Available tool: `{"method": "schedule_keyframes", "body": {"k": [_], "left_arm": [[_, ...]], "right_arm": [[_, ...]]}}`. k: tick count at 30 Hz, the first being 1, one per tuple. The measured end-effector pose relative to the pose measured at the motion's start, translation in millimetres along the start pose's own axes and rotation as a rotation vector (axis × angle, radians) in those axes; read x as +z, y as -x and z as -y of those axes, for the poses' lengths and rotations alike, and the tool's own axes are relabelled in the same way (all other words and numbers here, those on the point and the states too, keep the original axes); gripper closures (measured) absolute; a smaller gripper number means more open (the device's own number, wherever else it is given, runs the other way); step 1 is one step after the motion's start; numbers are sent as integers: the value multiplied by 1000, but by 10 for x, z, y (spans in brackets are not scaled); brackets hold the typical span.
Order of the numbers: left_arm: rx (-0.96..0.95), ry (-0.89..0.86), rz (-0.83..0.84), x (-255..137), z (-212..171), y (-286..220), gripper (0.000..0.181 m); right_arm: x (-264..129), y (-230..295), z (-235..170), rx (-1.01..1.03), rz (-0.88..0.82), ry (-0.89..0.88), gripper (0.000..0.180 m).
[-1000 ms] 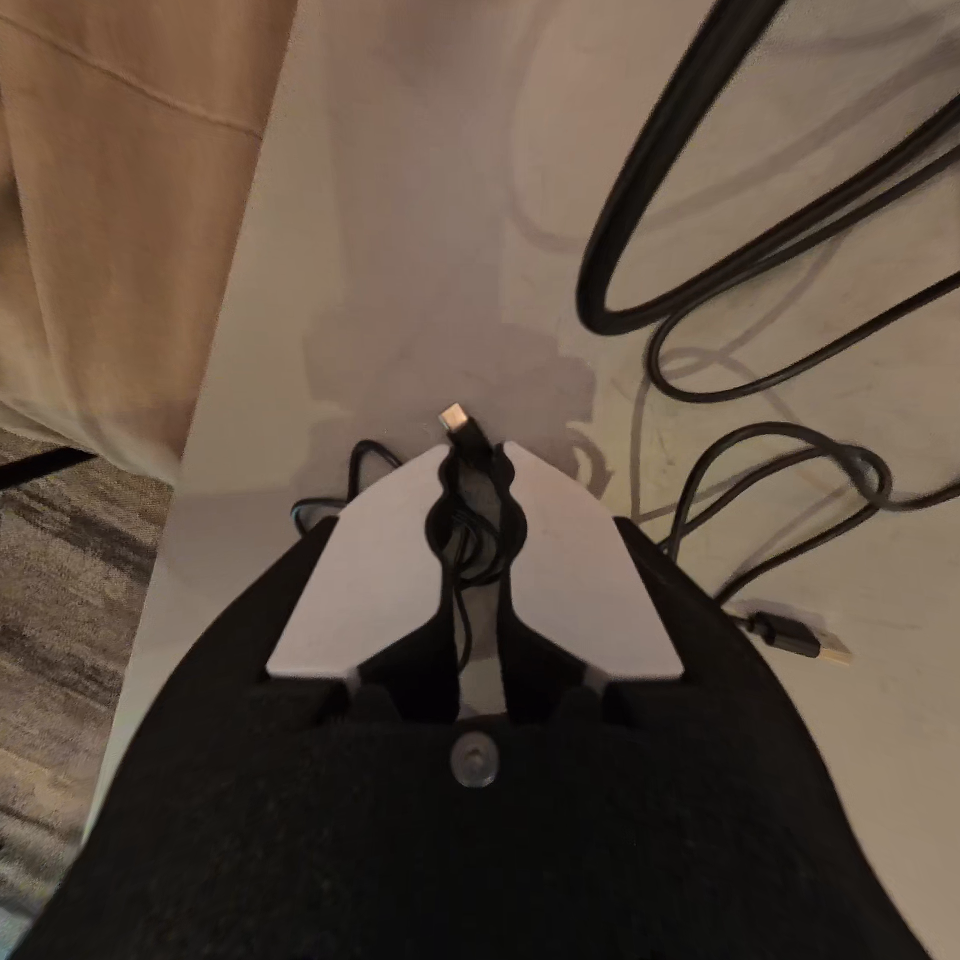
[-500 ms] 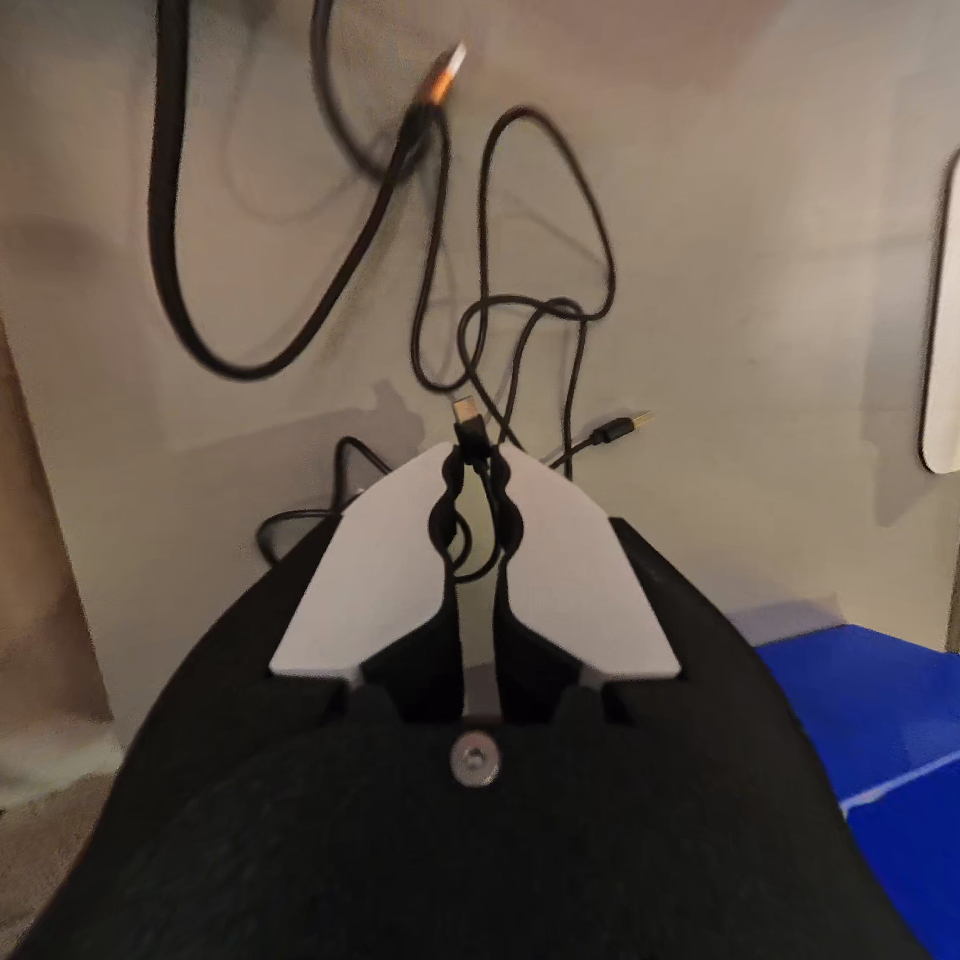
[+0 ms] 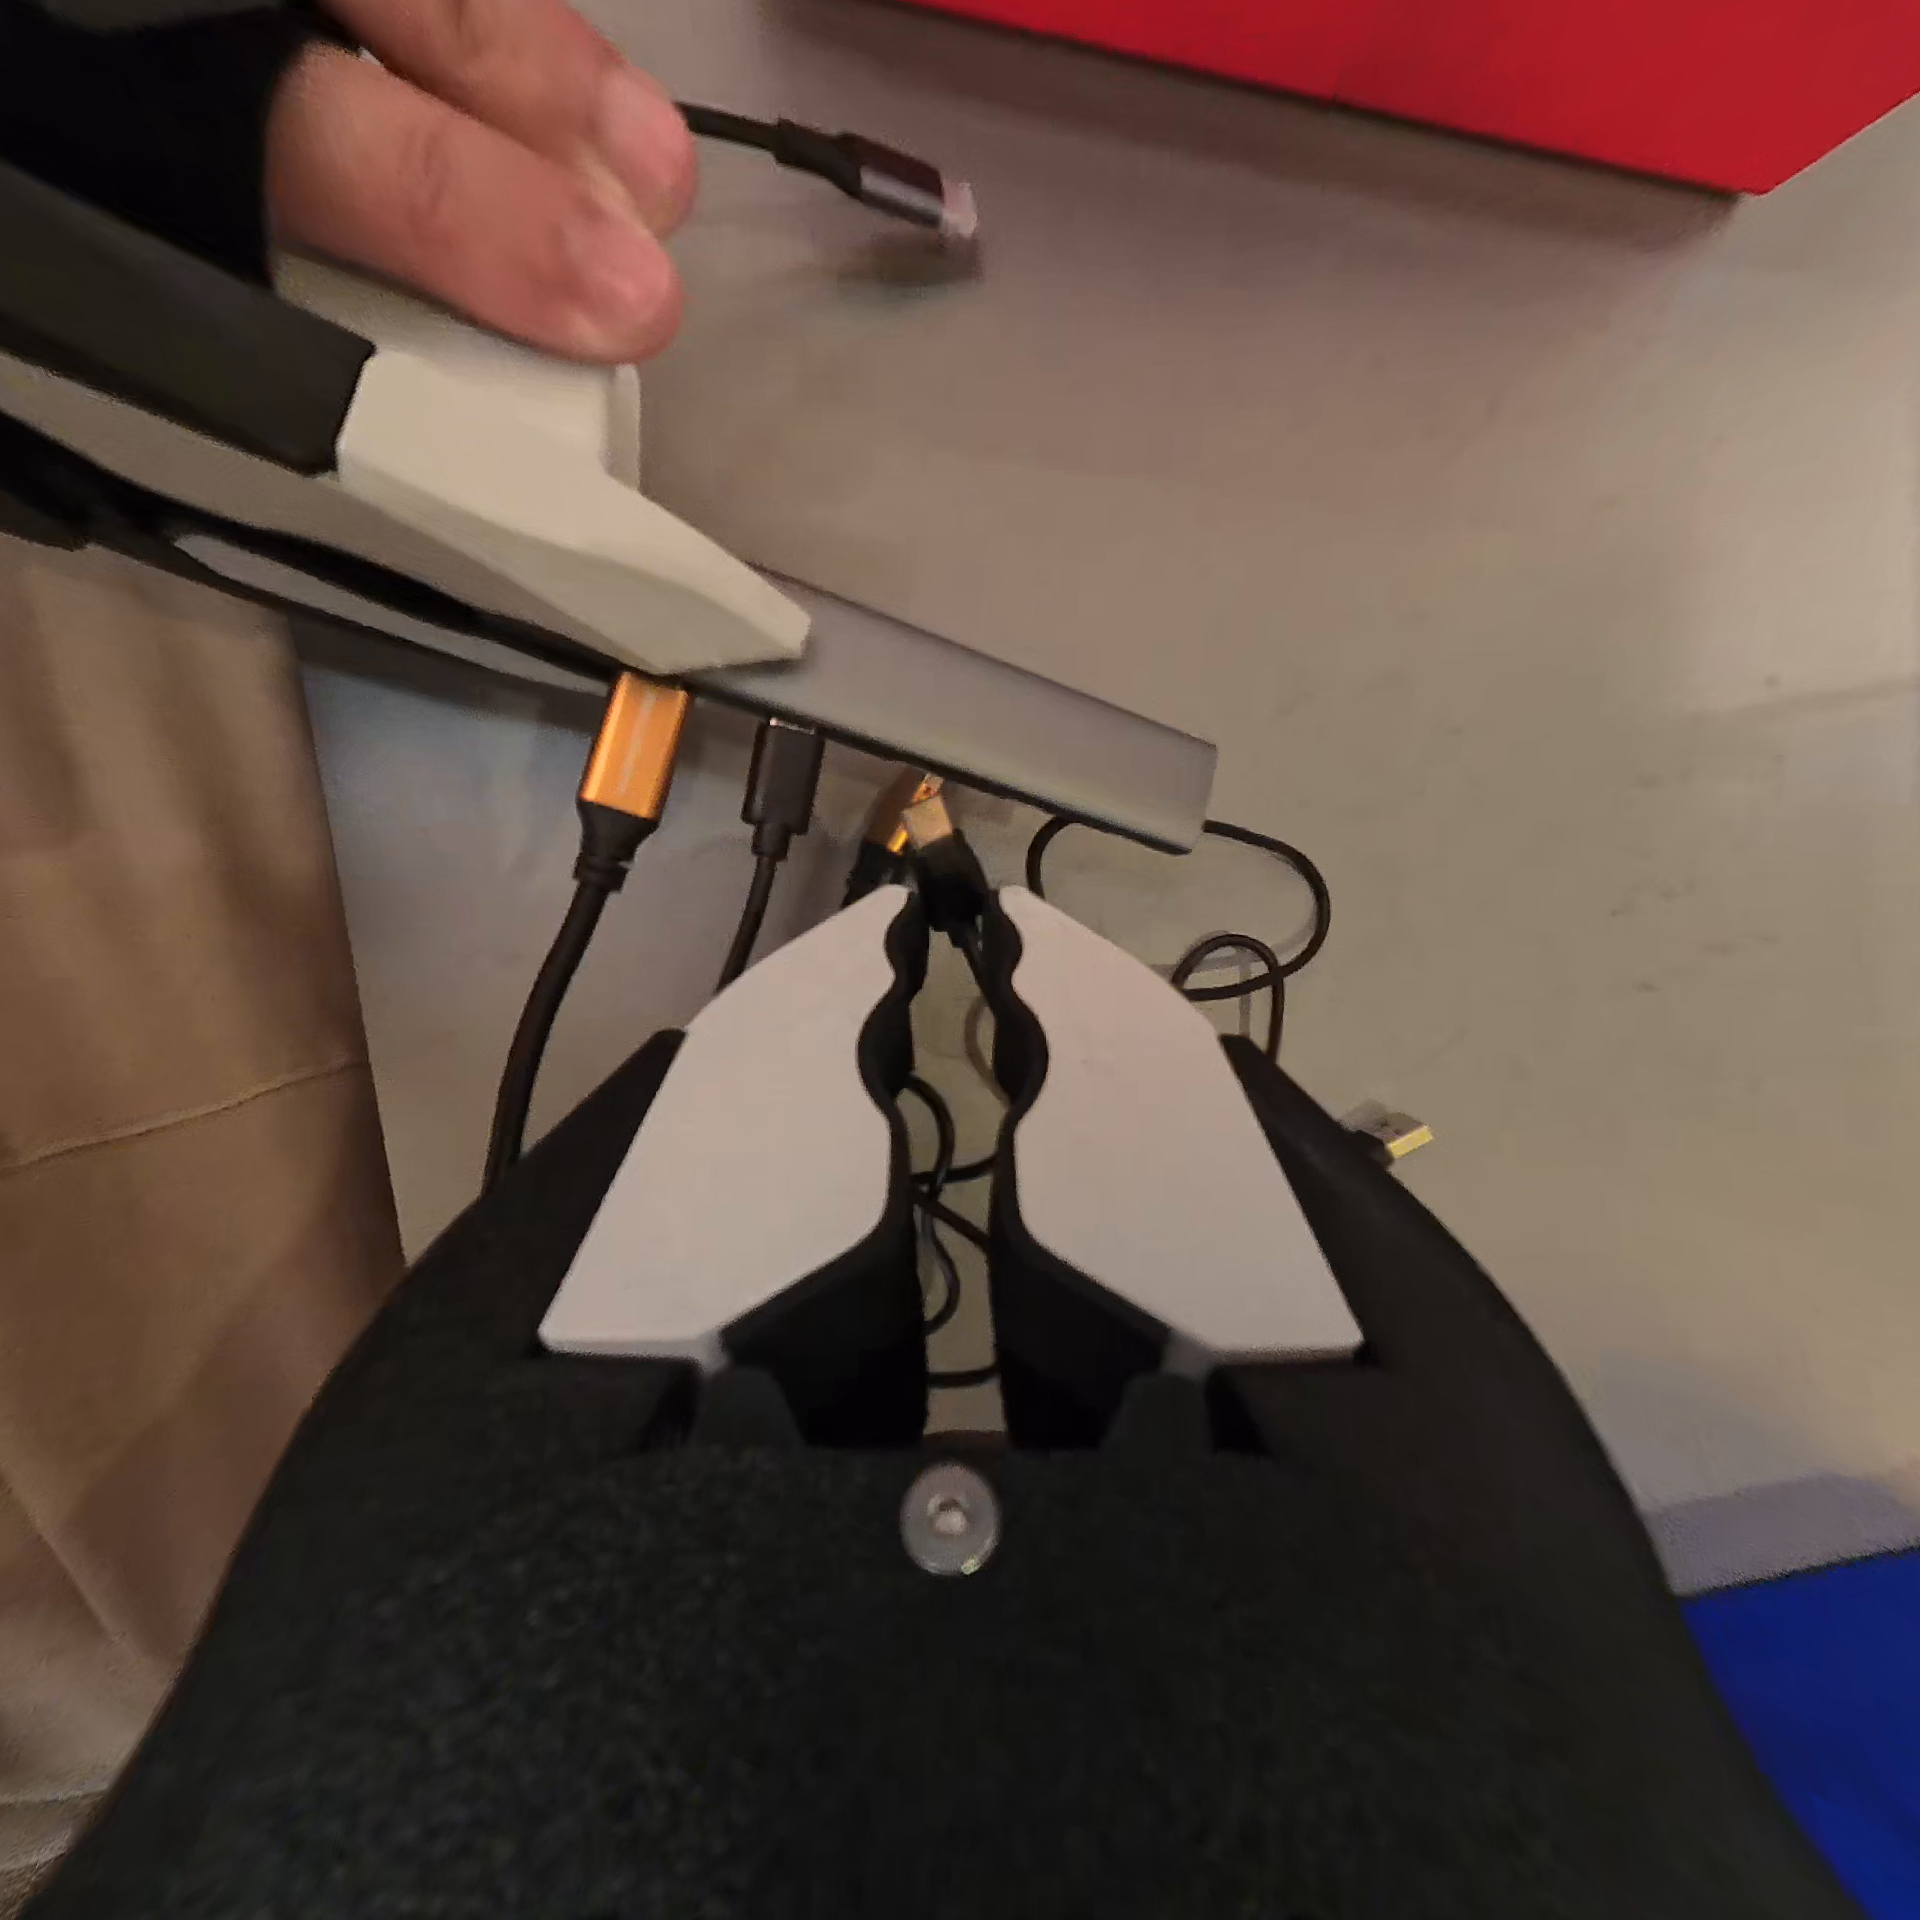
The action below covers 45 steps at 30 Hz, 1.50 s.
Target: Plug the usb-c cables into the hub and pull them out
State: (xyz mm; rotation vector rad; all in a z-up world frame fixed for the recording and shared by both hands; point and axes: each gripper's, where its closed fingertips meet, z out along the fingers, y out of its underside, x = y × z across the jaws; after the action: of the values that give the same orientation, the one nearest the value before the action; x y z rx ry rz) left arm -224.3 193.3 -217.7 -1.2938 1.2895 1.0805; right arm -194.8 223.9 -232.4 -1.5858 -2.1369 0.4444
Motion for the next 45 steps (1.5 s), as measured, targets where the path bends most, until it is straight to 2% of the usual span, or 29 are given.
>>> {"method": "schedule_keyframes", "body": {"k": [14,17,23,27,30,35,38,42,45], "left_arm": [[18,13,-8,13,5,-21,172],[23,34,-24,29,12,-56,172],[26,148,-120,72,-269,-207,172],[66,112,-209,-91,-299,-359,172],[51,118,-202,-170,-277,-278,172],[54,120,-210,-153,-291,-327,172],[27,123,-202,-138,-336,-304,171],[17,114,-199,-137,-340,-297,172],[17,105,-206,-137,-318,-317,172]], "right_arm": [[52,-25,57,19,-32,-17,170],[85,-27,23,1,-60,30,170],[263,-60,-210,39,-52,136,170],[467,-32,-253,110,42,36,164],[377,-34,-184,163,126,-113,155],[177,-94,-174,83,116,-286,161],[164,-64,-225,125,181,-340,164],[283,-76,-308,137,213,-324,165],[395,-109,-377,145,223,-247,163]]}}
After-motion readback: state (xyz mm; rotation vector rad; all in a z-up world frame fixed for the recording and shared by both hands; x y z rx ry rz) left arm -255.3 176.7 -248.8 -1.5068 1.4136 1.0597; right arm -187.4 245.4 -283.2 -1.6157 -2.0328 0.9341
